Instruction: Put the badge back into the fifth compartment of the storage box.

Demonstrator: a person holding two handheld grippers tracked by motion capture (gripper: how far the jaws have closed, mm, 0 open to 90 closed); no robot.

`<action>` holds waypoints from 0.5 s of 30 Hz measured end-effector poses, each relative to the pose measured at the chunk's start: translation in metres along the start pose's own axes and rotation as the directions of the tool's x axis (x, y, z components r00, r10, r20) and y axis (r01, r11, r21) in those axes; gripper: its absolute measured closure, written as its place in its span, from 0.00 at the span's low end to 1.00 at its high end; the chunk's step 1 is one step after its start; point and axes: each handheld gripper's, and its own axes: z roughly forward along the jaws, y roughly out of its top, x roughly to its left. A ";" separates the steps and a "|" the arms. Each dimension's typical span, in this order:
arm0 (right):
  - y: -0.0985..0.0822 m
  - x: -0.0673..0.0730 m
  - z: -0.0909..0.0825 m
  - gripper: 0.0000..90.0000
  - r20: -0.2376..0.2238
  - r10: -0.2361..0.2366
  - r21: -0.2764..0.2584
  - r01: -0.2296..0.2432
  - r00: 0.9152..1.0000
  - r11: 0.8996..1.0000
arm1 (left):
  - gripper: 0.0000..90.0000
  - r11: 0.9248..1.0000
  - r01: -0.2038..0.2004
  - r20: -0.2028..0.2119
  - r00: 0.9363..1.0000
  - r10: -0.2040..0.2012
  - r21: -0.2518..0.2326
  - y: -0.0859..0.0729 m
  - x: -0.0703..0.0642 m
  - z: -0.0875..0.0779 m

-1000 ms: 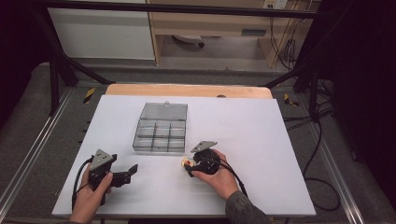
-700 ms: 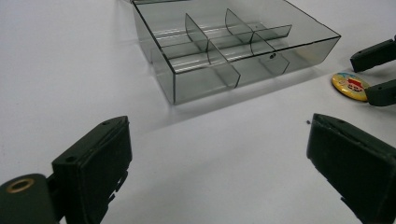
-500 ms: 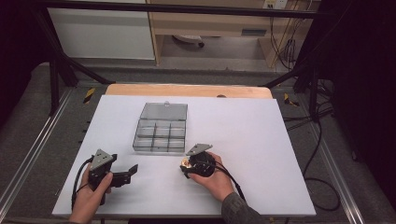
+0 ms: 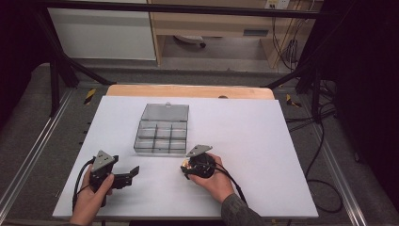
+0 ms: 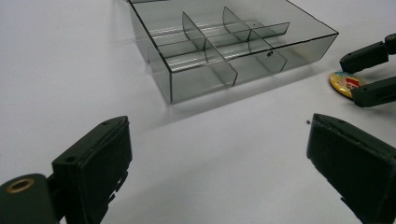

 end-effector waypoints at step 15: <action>-0.003 -0.001 -0.002 0.53 -0.014 0.000 -0.020 0.000 1.000 1.000 | 0.08 1.000 -0.014 0.006 1.000 0.014 0.005 0.000 0.000 0.000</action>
